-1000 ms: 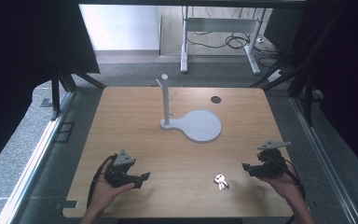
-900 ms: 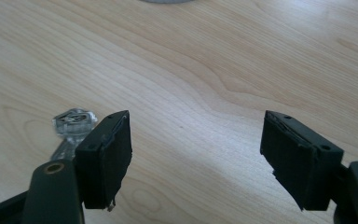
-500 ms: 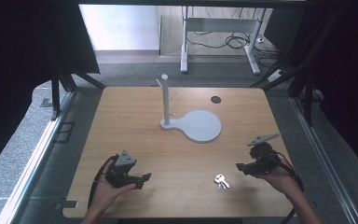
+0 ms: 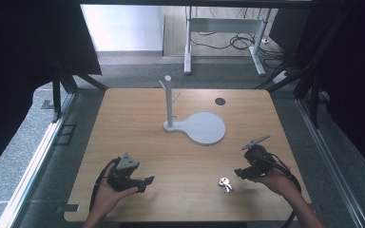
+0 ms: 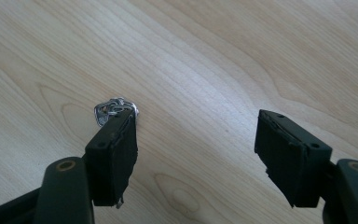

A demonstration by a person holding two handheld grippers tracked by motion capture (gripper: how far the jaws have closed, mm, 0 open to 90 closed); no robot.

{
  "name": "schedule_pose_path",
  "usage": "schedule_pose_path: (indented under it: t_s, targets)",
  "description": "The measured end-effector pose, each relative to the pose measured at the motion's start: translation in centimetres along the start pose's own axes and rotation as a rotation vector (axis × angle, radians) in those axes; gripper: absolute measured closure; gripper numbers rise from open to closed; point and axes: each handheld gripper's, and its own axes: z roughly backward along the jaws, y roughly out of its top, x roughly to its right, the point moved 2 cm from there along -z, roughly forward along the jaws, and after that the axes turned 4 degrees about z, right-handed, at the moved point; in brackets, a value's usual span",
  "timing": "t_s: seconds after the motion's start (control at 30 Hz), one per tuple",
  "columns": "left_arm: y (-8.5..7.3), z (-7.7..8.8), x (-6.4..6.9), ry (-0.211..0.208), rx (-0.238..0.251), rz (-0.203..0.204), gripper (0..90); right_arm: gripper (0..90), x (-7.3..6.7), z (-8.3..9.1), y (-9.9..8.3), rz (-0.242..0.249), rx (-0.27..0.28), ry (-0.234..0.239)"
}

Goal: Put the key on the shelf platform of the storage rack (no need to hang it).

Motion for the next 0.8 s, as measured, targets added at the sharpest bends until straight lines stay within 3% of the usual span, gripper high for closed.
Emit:
schedule_pose_path:
  t_s: [0.8]
  targets:
    - [0.0,0.1,0.1,-0.004,0.007,-0.009,21.0,30.8,-3.3,-3.9,0.3,0.062,-0.084,0.059]
